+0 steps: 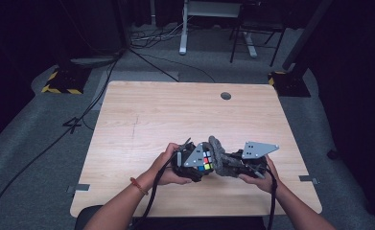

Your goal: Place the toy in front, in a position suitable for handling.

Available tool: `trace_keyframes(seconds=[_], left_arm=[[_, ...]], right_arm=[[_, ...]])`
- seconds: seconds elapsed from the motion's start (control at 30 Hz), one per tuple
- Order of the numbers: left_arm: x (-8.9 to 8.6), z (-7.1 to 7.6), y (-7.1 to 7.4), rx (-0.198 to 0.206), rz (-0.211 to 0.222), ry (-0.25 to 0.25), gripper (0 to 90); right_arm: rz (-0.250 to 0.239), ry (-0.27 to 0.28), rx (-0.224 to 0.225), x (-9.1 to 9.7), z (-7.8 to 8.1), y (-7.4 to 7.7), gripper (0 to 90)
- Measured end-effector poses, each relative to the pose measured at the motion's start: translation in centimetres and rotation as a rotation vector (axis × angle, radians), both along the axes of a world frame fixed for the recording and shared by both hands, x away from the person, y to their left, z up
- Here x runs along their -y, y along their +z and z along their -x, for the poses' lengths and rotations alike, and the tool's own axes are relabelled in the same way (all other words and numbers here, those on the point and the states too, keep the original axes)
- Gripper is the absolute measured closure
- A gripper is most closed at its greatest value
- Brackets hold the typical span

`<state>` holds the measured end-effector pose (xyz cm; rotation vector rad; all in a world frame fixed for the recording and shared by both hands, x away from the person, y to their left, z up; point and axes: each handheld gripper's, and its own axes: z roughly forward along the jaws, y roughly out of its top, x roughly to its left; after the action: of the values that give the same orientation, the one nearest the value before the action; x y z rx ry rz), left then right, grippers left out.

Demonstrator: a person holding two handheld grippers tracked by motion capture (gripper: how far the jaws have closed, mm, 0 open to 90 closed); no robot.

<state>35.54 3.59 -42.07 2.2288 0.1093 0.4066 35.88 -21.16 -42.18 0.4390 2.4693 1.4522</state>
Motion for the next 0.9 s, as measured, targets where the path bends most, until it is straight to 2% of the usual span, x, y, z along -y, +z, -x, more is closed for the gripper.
trace_keyframes(seconds=[0.07, 0.27, 0.37, 0.47, 0.53, 0.67, 0.77, 0.83, 0.9], left_arm=[[-0.1, 0.0, 0.2, -0.004, 0.011, -0.001, 33.3], [-0.3, 0.1, 0.5, 0.002, 0.031, 0.001, 33.4], [-0.5, 0.0, 0.7, -0.001, 0.046, 0.0, 33.3], [-0.6, -0.1, 0.6, -0.004, 0.036, 0.0, 33.3], [-0.6, -0.3, 0.4, -0.008, 0.028, 0.005, 33.2], [-0.3, -0.6, -0.3, -0.035, 0.009, 0.005, 33.2], [0.0, -0.3, -0.4, -0.026, -0.001, 0.0, 33.3], [0.0, -0.2, -0.1, -0.02, 0.009, -0.002, 33.3], [-0.2, -0.1, 0.2, -0.008, 0.029, -0.002, 33.4]], right_arm=[[0.016, -0.005, 0.011, 0.0, -0.1, -0.1, 75.5], [0.098, -0.015, -0.035, -0.5, -0.9, -1.9, 75.5], [0.109, -0.015, -0.048, -0.7, -1.1, -2.3, 75.5], [0.101, -0.013, -0.051, -0.6, -1.0, -2.2, 75.4], [0.072, -0.006, -0.048, -0.5, -0.9, -1.9, 75.4], [0.014, 0.009, -0.013, -0.2, -0.3, -0.7, 75.5], [-0.034, 0.012, 0.005, 0.2, 0.0, 0.0, 75.4], [-0.017, 0.002, 0.014, 0.1, 0.0, 0.0, 75.3], [0.004, -0.013, 0.003, 0.1, -0.2, -0.3, 75.3]])
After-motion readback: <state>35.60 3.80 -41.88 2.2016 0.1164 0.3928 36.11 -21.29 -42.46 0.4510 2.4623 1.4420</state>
